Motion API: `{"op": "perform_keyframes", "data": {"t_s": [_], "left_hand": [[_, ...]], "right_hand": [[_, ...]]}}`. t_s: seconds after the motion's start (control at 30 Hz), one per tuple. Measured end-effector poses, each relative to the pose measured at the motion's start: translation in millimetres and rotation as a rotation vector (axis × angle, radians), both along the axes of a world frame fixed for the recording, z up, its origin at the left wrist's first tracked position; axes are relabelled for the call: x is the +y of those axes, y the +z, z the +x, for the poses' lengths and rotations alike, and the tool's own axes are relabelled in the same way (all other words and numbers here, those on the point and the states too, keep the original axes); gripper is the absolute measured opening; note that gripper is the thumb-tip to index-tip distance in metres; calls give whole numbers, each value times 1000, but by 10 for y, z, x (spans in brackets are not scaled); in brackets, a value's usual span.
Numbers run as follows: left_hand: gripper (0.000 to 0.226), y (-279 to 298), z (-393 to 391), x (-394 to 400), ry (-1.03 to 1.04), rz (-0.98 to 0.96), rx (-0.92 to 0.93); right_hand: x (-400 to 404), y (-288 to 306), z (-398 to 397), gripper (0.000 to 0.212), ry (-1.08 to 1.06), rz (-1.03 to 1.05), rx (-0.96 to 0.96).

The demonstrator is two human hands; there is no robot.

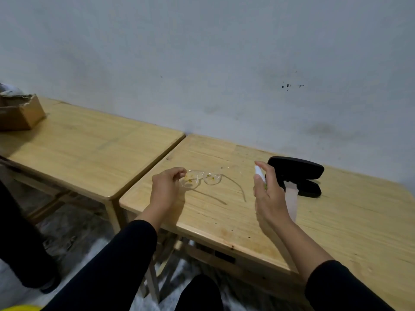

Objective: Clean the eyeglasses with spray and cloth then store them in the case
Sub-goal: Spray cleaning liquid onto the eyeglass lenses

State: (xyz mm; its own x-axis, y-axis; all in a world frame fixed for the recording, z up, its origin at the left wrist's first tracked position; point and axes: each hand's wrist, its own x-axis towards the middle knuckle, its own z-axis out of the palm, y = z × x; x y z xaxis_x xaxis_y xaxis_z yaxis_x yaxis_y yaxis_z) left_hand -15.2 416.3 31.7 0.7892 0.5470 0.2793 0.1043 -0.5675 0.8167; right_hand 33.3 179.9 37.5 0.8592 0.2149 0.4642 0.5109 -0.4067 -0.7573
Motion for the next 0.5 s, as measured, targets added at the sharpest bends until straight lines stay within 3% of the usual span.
{"op": "perform_keyframes", "data": {"t_s": [0.23,0.5], "left_hand": [[17,131,215,-221,13,-110,-109],[16,289,294,-418,-72,-144,-163]], "right_hand": [[-49,-31,-67,30,32,-198,-3],[41,84,183,36,-95,-410,-101]]}}
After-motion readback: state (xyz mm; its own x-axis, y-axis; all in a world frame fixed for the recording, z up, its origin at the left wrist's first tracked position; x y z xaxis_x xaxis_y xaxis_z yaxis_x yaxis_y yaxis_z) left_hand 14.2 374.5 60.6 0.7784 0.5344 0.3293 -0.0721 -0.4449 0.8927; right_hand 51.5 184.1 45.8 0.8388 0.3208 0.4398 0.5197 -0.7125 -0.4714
